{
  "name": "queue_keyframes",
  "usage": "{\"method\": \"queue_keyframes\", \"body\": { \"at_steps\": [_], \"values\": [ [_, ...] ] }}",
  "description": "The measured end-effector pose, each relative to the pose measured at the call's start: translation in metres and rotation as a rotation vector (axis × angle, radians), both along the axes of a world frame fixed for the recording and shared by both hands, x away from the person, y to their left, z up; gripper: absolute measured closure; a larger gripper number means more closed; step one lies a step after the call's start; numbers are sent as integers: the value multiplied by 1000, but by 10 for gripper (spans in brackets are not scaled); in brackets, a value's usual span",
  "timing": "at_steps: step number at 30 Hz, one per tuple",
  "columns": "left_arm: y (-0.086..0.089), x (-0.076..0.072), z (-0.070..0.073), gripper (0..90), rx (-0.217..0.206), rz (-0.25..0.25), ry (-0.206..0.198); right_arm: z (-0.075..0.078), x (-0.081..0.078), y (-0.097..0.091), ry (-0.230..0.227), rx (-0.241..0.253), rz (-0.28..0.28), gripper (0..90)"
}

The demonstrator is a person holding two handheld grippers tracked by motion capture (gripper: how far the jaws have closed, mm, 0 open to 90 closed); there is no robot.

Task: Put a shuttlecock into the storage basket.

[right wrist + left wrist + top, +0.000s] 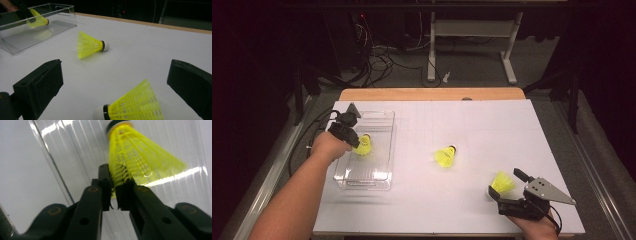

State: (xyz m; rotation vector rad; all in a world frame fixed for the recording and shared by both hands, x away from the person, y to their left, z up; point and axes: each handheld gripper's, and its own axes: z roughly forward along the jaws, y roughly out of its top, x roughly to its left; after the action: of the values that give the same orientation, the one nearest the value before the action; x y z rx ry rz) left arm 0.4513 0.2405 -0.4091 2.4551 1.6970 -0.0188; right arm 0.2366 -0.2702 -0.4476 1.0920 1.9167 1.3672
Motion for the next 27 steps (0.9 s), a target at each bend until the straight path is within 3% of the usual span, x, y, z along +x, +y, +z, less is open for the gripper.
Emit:
{"method": "queue_keyframes", "body": {
  "at_steps": [12, 27],
  "values": [
    [-3, -3, 3, 680, -6, -26, 2, 0, 0, 0, -3, 0, 1, 9],
    [1, -15, 16, 599, -16, -31, -17, 1, 0, 2, -3, -1, 4, 9]
  ]
}}
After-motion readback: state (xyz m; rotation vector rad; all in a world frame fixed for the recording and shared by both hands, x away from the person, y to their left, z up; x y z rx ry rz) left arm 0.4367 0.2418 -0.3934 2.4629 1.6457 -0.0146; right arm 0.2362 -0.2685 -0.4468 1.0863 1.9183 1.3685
